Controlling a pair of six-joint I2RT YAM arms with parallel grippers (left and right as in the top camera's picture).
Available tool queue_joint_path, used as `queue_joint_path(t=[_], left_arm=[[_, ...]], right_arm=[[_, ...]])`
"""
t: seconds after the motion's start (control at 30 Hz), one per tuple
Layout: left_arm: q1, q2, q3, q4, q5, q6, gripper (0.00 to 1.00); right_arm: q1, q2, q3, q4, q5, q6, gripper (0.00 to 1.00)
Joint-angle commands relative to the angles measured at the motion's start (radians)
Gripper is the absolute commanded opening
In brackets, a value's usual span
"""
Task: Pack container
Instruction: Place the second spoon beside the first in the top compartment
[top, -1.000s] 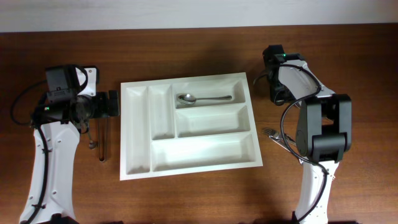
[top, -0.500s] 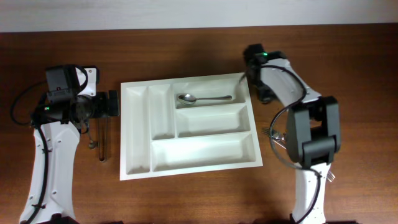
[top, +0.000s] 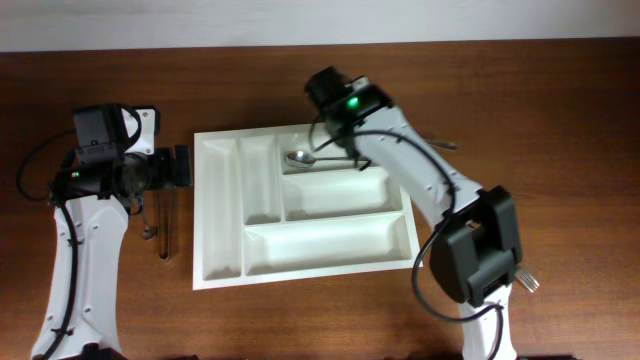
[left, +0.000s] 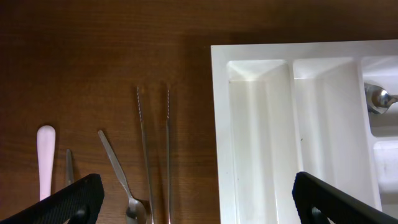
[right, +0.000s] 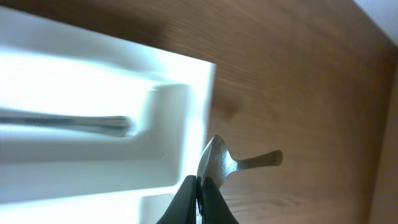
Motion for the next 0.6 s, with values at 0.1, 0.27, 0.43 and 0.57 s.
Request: queue_joint_path(t=[0.1,0.27,0.43,0.57], left_arm=[[0.004,0.005,0.022,-0.001,-0.007,0.016,0.99],[0.004,0.005,0.022,-0.001,-0.007,0.016,0.99],[0.004,0.005,0.022,-0.001,-0.007,0.016,0.99],[0.004,0.005,0.022,-0.001,-0.007,0.016,0.99]], right_arm=[[0.15,-0.014,0.013,0.072,0.026,0.008,0.04],[0.229,0.002,0.012,0.136,0.027,0.004,0.04],[0.246,0.033,0.012,0.161,0.027,0.004,0.04],[0.228,0.068,0.011,0.187,0.019,0.004,0.04]])
